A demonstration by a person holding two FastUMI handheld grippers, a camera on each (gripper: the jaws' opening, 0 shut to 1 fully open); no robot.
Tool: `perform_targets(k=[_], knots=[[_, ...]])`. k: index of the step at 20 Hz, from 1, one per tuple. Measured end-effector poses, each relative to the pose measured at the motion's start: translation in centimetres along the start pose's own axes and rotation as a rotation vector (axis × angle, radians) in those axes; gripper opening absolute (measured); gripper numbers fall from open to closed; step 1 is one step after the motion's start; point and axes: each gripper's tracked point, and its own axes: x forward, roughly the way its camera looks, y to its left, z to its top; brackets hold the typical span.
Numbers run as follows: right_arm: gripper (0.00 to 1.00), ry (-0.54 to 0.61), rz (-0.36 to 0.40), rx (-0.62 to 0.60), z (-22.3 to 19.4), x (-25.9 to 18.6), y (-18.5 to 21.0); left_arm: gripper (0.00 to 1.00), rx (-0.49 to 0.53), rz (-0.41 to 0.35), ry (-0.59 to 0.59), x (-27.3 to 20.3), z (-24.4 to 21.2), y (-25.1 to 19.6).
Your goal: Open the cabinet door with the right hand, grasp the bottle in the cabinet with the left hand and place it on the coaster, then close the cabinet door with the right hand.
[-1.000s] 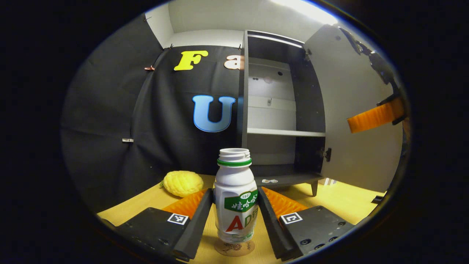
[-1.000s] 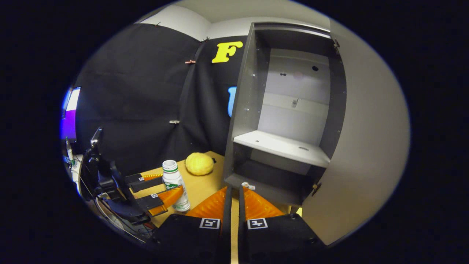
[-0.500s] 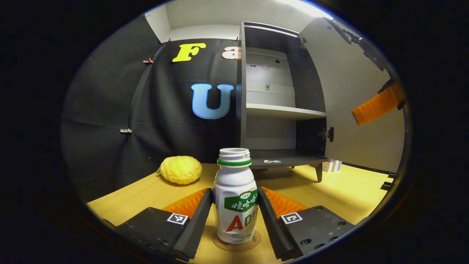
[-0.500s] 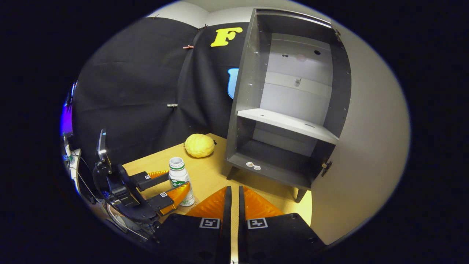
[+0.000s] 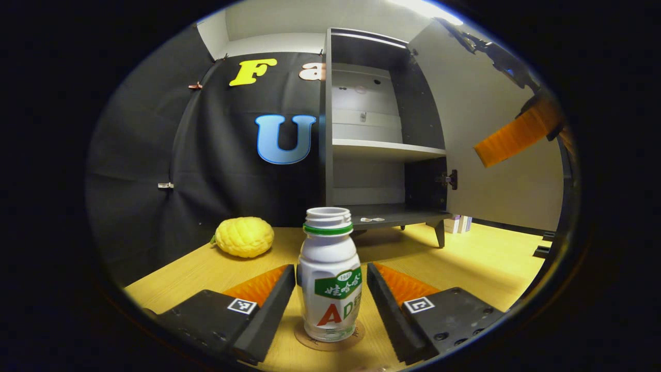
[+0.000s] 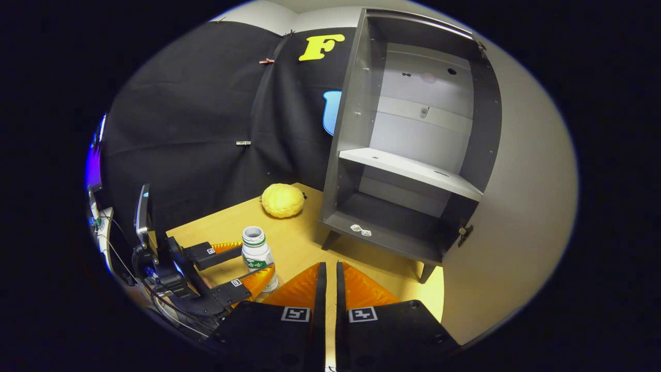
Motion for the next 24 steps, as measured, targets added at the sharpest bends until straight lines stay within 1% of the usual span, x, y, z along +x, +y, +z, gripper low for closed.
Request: perform_targets(k=[2,4,5,6,7,9,11,14,15,17,18,19,20,22,23,24], knots=[[0.12,0.004,-0.009,0.004,0.1,-0.1,-0.2,0.94,-0.007,-0.002,-0.006,0.2,0.5,0.2],[0.12,-0.018,-0.031,-0.005,1.2,-0.6,-0.7,0.94,0.016,-0.013,-0.012,0.4,1.8,0.2],[0.12,-0.031,-0.04,-0.005,2.0,-1.0,-1.0,0.94,0.04,-0.005,-0.023,0.3,3.0,0.7],[0.12,-0.046,-0.046,0.004,2.8,-1.4,-1.3,0.94,0.06,-0.003,-0.035,0.4,4.5,1.0],[0.12,-0.059,-0.051,0.017,3.6,-1.9,-1.6,0.94,0.072,-0.017,-0.047,0.6,6.0,0.8],[0.12,-0.093,-0.066,0.033,5.8,-3.0,-2.3,0.94,0.089,-0.022,-0.087,0.7,10.7,0.7],[0.12,-0.144,-0.081,0.044,8.6,-4.5,-2.9,0.93,0.077,-0.033,-0.135,0.7,15.7,0.2],[0.12,-0.223,-0.112,0.047,13.0,-7.4,-4.2,0.93,0.044,-0.113,-0.183,0.1,23.0,-1.5],[0.17,-0.254,-0.131,0.053,14.7,-9.0,-4.8,0.93,0.052,-0.137,-0.191,-0.2,25.2,-1.8],[0.17,-0.308,-0.157,0.092,17.1,-12.0,-5.9,0.94,0.073,-0.178,-0.202,-0.7,29.0,-2.6],[0.18,-0.314,-0.16,0.118,17.5,-13.3,-6.4,0.94,0.08,-0.207,-0.206,-1.0,30.7,-3.3],[0.27,-0.316,-0.169,0.137,17.8,-14.6,-6.9,0.93,0.083,-0.231,-0.211,-1.4,32.0,-3.9],[0.27,-0.318,-0.183,0.146,18.0,-16.1,-7.5,0.93,0.086,-0.252,-0.212,-1.7,33.1,-4.5],[0.31,-0.329,-0.217,0.138,18.0,-19.2,-8.6,0.93,0.076,-0.296,-0.209,-2.2,34.7,-5.7],[0.37,-0.344,-0.22,0.144,18.2,-20.9,-8.7,0.93,0.064,-0.321,-0.204,-2.5,35.2,-6.4],[0.38,-0.359,-0.217,0.164,18.3,-22.6,-8.7,0.93,0.049,-0.342,-0.195,-2.6,35.8,-7.0]])
